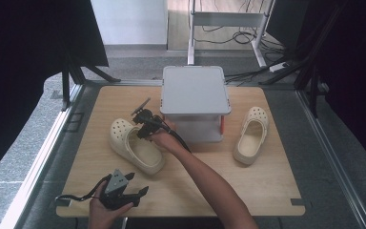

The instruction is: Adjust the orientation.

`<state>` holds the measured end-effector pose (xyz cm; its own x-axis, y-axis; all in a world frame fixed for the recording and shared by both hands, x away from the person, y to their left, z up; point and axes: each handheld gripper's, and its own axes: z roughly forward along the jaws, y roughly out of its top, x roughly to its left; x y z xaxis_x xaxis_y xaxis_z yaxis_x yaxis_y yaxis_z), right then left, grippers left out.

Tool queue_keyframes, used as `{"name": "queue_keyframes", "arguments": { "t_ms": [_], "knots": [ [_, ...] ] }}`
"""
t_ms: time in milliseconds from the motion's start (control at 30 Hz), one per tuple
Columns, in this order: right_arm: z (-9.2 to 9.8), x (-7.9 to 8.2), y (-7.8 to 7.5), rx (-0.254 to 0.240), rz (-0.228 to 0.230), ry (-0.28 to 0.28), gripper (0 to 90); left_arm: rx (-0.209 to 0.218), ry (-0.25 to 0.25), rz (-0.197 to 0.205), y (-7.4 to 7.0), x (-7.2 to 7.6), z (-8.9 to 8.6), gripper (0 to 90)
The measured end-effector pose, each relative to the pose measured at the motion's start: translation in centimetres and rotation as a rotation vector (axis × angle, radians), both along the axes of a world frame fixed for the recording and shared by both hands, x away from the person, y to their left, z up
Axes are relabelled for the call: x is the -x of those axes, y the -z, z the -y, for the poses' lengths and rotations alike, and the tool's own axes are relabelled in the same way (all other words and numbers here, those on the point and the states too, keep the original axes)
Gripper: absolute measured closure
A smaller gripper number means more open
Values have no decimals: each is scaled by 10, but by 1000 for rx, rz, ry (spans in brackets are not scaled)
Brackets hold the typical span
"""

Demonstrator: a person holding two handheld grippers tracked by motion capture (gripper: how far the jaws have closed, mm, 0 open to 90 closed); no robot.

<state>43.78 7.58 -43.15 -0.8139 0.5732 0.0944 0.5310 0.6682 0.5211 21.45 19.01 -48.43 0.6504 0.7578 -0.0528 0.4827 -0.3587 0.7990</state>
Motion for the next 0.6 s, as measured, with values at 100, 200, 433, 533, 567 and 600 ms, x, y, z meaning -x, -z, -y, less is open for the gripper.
{"name": "queue_keyframes", "arguments": {
  "t_ms": [100, 200, 433, 533, 567, 600],
  "knots": [
    [5, 5, -4, -5, 9, -2, 772, 2, 0, 0, 0, 0, 0, 277],
    [17, 13, -8, -16, 8, 6, 772, 4, -1, -2, 0, 0, 1, 277],
    [37, 28, -12, -30, 25, 18, 772, 13, 2, -1, -1, 1, 0, 277],
    [49, 36, -17, -40, 33, 21, 772, 12, 1, -1, 0, 0, 1, 276],
    [51, 37, -18, -41, 36, 20, 772, 11, 3, -3, 0, 0, 1, 276],
    [55, 39, -19, -44, 37, 21, 772, 12, 2, -3, 0, 0, 1, 276]
  ]
}}
